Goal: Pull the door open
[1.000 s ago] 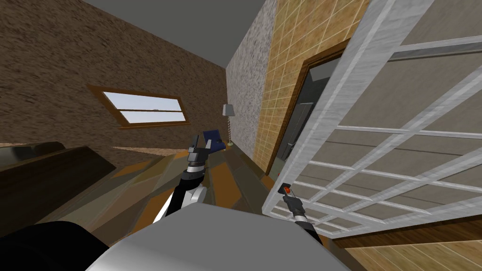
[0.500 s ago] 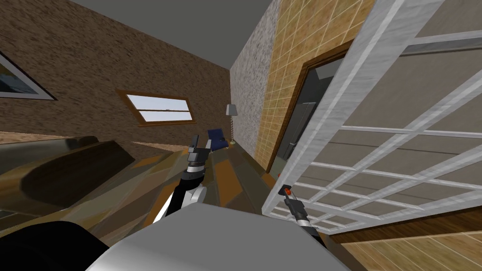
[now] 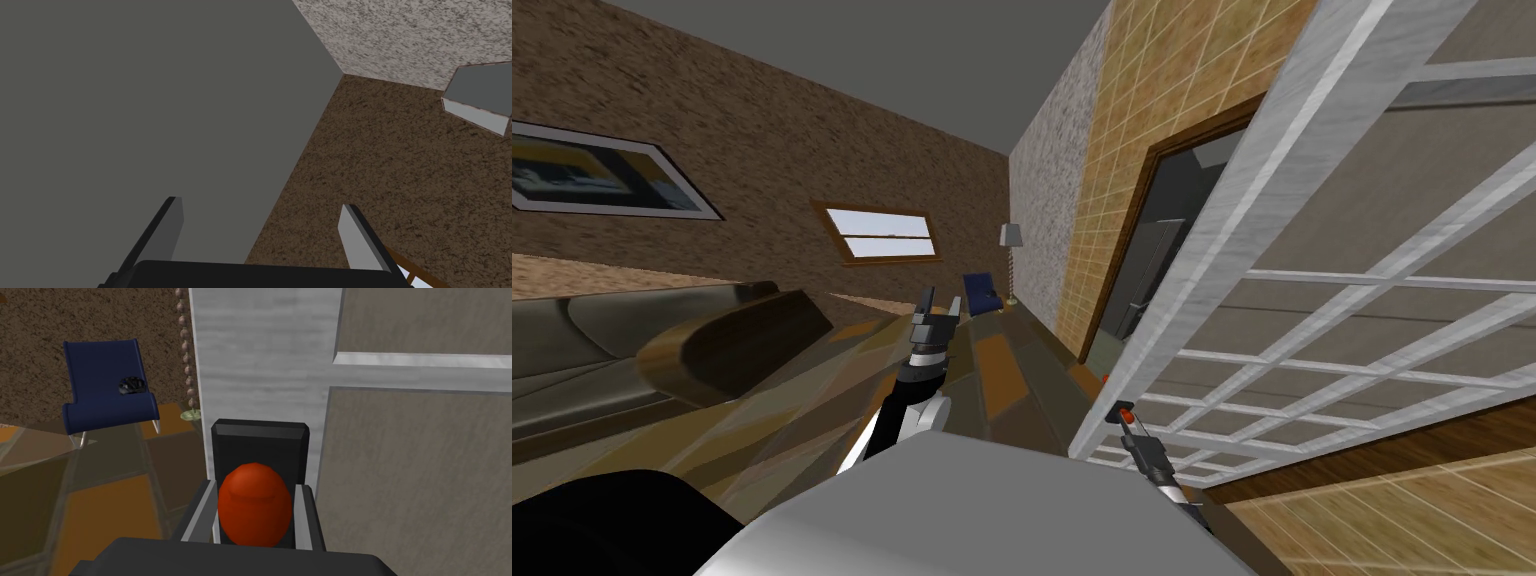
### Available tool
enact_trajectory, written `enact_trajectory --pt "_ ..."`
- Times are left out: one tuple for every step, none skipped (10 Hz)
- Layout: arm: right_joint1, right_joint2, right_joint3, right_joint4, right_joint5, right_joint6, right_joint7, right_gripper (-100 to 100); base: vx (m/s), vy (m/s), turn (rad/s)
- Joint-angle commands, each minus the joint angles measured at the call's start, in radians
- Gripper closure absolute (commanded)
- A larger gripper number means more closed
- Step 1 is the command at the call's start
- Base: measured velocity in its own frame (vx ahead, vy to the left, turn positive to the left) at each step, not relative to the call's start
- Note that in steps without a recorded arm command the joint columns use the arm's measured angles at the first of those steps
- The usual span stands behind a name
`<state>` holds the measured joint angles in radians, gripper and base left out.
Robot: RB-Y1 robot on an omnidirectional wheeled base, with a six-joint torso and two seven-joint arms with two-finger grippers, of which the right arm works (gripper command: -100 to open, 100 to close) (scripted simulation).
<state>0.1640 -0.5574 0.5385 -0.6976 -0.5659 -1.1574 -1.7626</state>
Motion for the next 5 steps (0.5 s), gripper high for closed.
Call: enact_trajectory --pt "0.0 0.0 0.0 0.0 0.0 0.0 0.0 100 -0.092 -0.015 0.02" --pt "0.011 -0.005 0.011 0.012 0.007 -0.026 -0.012 100 -0.137 -0.031 0.158" --pt "0.014 -0.007 0.013 0.016 0.008 -0.033 -0.015 100 -0.173 -0.045 0.136" --pt "0.02 -0.011 0.019 0.024 0.012 -0.051 -0.022 100 -0.162 -0.058 0.135" --pt "0.027 -0.015 0.025 0.032 0.016 -0.069 -0.029 100 -0.199 -0.079 0.162"
